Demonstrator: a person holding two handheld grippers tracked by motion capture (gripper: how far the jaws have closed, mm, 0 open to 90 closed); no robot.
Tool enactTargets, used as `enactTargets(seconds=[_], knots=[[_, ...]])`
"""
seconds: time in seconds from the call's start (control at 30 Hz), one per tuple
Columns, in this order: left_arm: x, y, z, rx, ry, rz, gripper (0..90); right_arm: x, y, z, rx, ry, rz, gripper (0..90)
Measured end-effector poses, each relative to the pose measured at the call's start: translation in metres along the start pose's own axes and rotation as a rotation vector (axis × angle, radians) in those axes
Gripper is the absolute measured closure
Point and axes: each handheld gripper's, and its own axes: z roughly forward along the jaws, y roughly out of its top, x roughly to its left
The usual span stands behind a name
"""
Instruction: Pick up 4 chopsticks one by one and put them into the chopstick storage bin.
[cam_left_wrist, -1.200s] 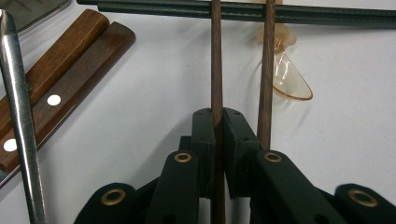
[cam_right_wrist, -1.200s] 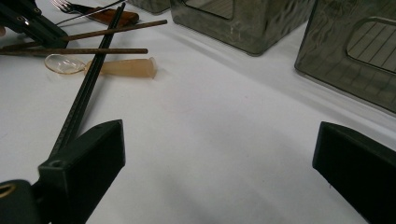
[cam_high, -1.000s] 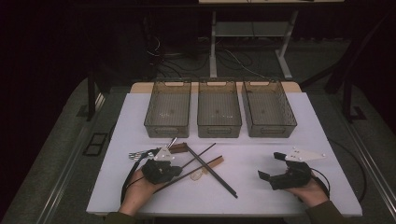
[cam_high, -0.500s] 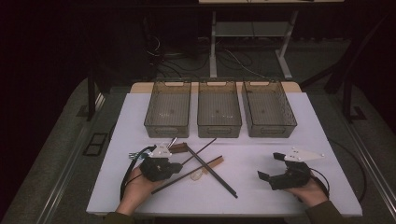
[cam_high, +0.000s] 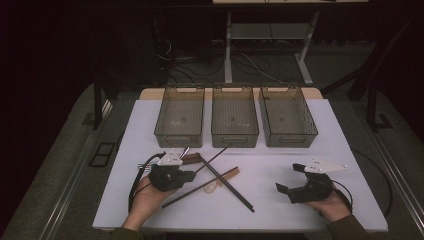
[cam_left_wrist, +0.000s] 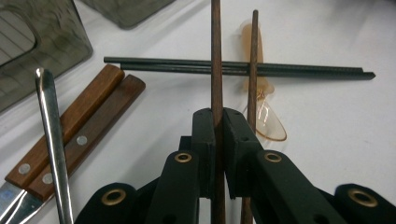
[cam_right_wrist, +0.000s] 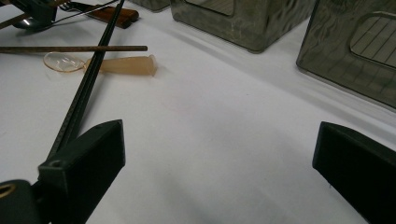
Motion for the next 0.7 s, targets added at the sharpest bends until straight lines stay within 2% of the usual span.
enactTargets(seconds=[0.7], knots=[[0.008, 0.016, -0.005, -0.033, -0.011, 0.01, 84.0, 0.0, 0.0, 0.0, 0.0, -0.001, 0.0, 2.2]])
